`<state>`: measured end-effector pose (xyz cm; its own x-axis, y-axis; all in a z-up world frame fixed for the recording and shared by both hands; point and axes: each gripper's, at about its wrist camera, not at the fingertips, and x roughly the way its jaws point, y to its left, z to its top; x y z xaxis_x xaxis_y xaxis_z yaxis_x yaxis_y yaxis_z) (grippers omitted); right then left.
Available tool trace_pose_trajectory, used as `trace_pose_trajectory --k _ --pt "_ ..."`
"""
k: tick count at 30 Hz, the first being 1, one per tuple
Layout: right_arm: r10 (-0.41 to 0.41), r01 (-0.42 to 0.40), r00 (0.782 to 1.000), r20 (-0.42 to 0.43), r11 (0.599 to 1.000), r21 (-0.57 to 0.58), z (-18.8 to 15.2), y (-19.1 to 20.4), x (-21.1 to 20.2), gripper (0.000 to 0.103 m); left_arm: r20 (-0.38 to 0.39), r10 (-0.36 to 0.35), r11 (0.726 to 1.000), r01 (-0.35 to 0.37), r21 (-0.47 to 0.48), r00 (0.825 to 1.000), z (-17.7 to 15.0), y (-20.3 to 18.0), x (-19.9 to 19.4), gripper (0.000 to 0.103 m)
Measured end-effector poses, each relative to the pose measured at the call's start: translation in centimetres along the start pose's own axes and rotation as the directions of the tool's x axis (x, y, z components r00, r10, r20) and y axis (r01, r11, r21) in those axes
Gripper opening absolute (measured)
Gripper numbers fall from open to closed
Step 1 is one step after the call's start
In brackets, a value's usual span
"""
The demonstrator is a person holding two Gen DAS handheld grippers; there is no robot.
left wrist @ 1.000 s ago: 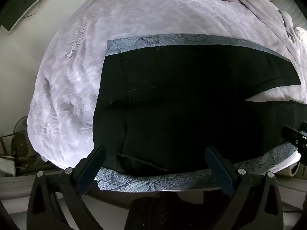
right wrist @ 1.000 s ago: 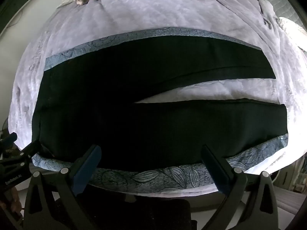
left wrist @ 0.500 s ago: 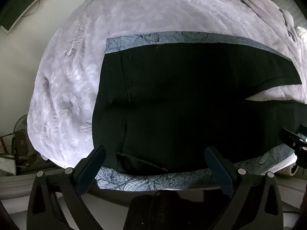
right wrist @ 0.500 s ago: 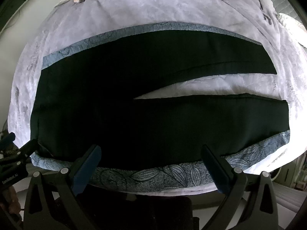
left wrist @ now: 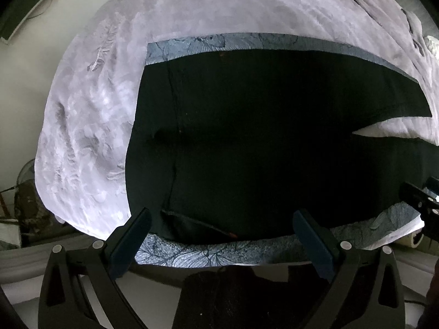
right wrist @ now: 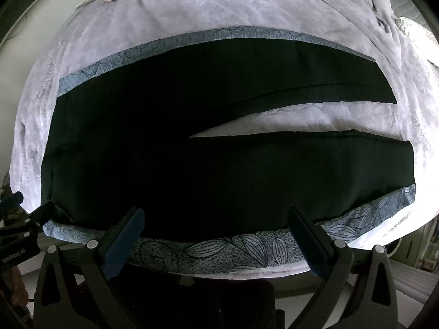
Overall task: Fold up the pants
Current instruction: 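Position both grippers over the waistband edge of the black pants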
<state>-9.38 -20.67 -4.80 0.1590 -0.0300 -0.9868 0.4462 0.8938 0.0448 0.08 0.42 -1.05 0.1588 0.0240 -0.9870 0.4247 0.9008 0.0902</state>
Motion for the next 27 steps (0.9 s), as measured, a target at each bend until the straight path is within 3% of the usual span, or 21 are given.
trace_pose_trajectory --k 27 --pt "-0.007 0.007 0.999 -0.034 1.0 0.019 -0.8 -0.7 1.2 0.103 -0.05 -0.004 0.998 0.001 -0.056 0.999 -0.1 1.1 1.6 0.103"
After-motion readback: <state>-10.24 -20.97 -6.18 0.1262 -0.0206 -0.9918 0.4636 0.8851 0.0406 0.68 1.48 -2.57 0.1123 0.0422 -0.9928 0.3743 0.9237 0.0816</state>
